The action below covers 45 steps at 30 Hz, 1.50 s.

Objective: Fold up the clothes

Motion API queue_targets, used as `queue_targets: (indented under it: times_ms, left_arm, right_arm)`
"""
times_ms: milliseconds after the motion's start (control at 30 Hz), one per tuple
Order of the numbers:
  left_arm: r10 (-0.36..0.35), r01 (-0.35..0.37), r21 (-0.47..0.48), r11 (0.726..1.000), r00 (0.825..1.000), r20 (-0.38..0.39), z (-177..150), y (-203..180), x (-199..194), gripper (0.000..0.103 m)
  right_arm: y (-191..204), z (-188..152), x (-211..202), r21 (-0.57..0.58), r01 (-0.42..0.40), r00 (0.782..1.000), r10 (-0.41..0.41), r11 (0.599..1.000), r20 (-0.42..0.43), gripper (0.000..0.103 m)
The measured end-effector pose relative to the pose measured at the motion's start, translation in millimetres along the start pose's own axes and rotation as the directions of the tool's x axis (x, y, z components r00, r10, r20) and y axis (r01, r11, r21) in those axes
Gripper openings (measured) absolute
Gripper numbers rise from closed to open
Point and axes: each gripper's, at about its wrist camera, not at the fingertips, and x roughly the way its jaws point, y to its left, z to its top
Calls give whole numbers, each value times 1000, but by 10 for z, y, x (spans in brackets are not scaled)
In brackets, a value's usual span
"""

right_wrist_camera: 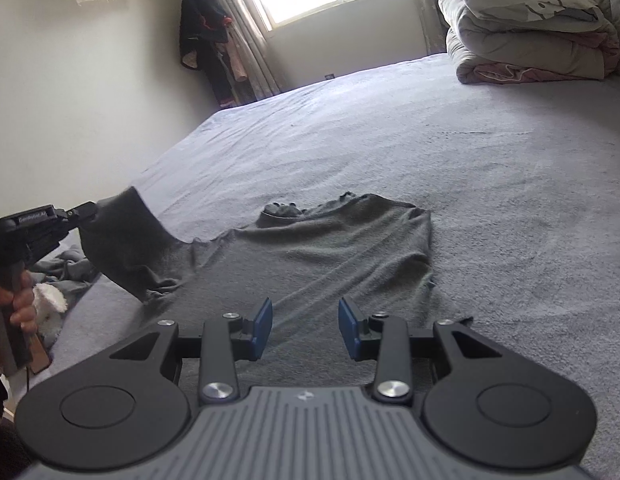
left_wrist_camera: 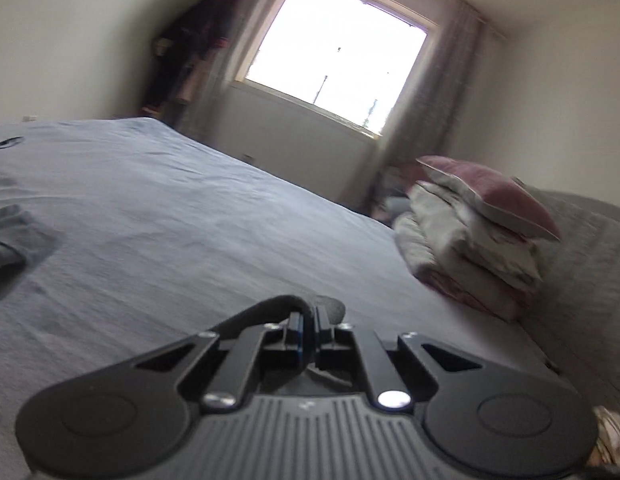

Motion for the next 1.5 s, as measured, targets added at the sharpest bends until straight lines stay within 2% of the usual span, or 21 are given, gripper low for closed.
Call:
queue_targets:
  times_ms: [133, 267, 400, 533, 633, 667, 733, 867, 933, 1133, 1233, 1333, 1367, 1433, 1467, 1500]
  left_arm:
    - [-103, 107, 44, 993, 991, -86, -297, -256, 43, 5]
    - [-165, 181, 64, 981, 966, -199, -622, -317, 201, 5]
    - [-198, 234, 83, 969, 929, -314, -944, -312, 369, 5]
    - [-222, 286, 94, 954, 878, -424, -1255, -303, 527, 6]
    - [-229, 295, 66, 953, 848, -478, -1338, -262, 559, 16]
    - [-238, 298, 49, 953, 841, -486, -1322, -232, 554, 21]
    - [-256, 311, 32, 950, 833, -490, -1263, -201, 510, 24]
    - [-280, 335, 33, 942, 834, -476, -1110, -153, 379, 44]
    - [-276, 330, 37, 943, 842, -464, -1039, -117, 331, 44]
    - [-182, 222, 55, 973, 896, -405, -890, 40, 391, 47]
    - [-101, 160, 111, 981, 907, -409, -915, 46, 561, 47]
    - [-29, 87, 116, 989, 902, -430, -968, 93, 726, 44]
    - [-25, 77, 103, 992, 901, -432, -984, 115, 747, 42]
    - [-24, 71, 95, 993, 905, -424, -993, 116, 746, 23]
    - [-35, 81, 91, 993, 906, -421, -990, 107, 736, 0]
    - [-62, 106, 81, 991, 905, -420, -983, 90, 715, 0]
  right_arm:
    - [25, -2, 12, -3, -9, 1000, 9, 1000, -5, 39]
    - [11, -11, 22, 3, -6, 1000, 6, 1000, -11, 39]
    - [-6, -38, 58, 16, -11, 1000, 12, 1000, -26, 39]
    - [12, -76, 116, 6, -8, 999, 9, 1000, -49, 39]
    - [21, -94, 149, 2, -7, 998, 7, 1000, -62, 39]
    - [27, -96, 155, 0, -6, 998, 6, 1000, -64, 39]
    - [33, -99, 155, -3, -5, 998, 5, 1000, -67, 39]
    - [42, -90, 134, 3, -18, 998, 18, 1000, -64, 39]
    - [49, -86, 128, 7, -26, 998, 26, 1000, -64, 39]
    - [102, -104, 159, -3, -34, 997, 34, 999, -73, 39]
    - [115, -120, 175, -7, -32, 996, 31, 999, -79, 39]
    - [104, -132, 182, 0, -26, 996, 26, 1000, -83, 39]
    - [95, -133, 177, 3, -27, 996, 27, 1000, -83, 39]
    - [77, -128, 165, 9, -24, 997, 25, 1000, -78, 39]
    - [69, -126, 158, 10, -22, 997, 22, 1000, -75, 39]
    - [61, -123, 153, 14, -20, 997, 21, 1000, -73, 39]
